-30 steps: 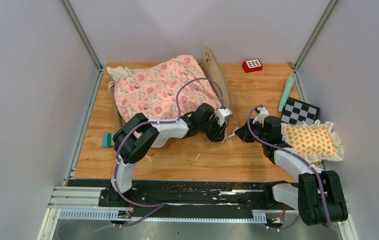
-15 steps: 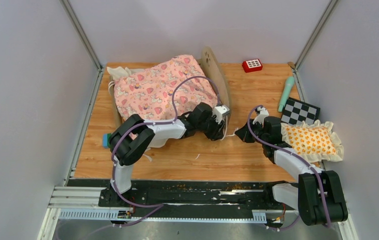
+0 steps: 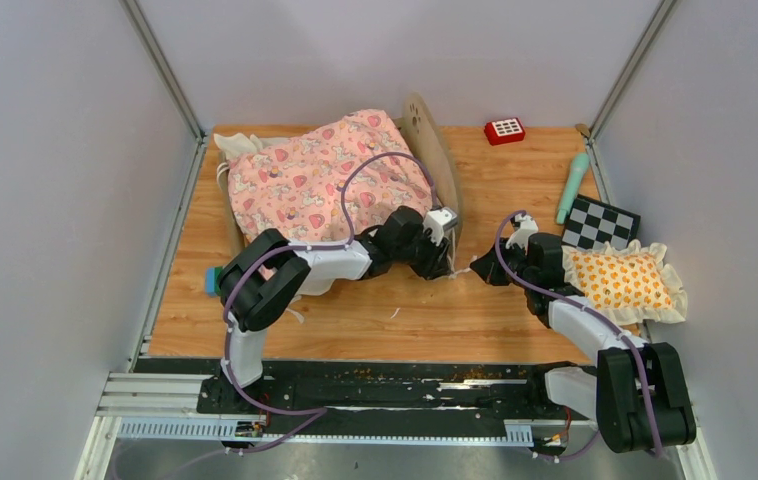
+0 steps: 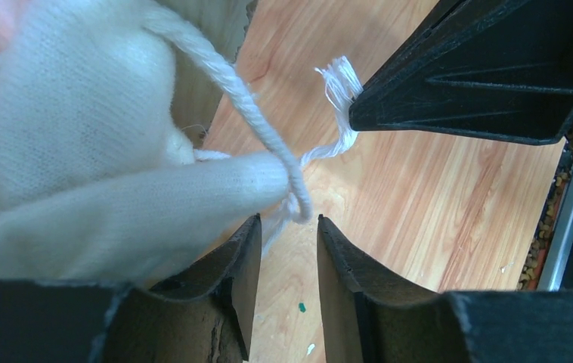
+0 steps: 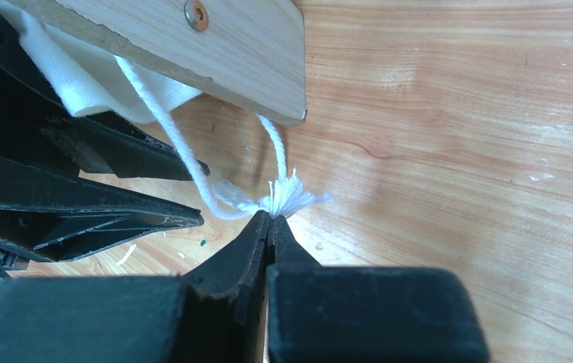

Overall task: Set up the pet bed
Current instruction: Tie the ropes to the bed frame.

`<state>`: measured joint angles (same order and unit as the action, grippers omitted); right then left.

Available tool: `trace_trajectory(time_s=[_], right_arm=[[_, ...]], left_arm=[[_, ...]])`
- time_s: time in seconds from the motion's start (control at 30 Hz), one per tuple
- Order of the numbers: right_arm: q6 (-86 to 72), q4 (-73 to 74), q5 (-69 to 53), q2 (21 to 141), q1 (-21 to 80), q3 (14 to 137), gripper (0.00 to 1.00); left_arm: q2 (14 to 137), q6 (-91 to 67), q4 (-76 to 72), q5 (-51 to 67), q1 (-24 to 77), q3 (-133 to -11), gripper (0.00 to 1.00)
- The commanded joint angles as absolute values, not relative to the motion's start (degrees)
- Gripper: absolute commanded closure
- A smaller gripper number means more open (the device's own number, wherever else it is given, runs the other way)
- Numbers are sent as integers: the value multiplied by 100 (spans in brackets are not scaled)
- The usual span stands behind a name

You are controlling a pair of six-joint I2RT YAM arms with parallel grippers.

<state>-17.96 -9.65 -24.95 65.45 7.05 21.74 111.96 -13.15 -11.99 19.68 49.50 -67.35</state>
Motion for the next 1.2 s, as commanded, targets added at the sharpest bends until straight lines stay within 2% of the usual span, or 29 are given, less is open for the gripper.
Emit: trace_trajectory(time_s=[0.0, 0.7, 1.17], right_arm=[[-1766, -1064, -2461, 6442, 699, 2284, 100], [-1764, -1020, -2574, 6356, 694, 2301, 100], [-1775, -1011, -2619, 6330, 695, 2292, 100]], left_arm=[[11005, -1186, -1374, 1788, 4852, -6584, 59], [11358, -10, -2052, 1553, 4884, -6308, 50], [11704, 747, -1947, 1159, 5278, -6394, 51]])
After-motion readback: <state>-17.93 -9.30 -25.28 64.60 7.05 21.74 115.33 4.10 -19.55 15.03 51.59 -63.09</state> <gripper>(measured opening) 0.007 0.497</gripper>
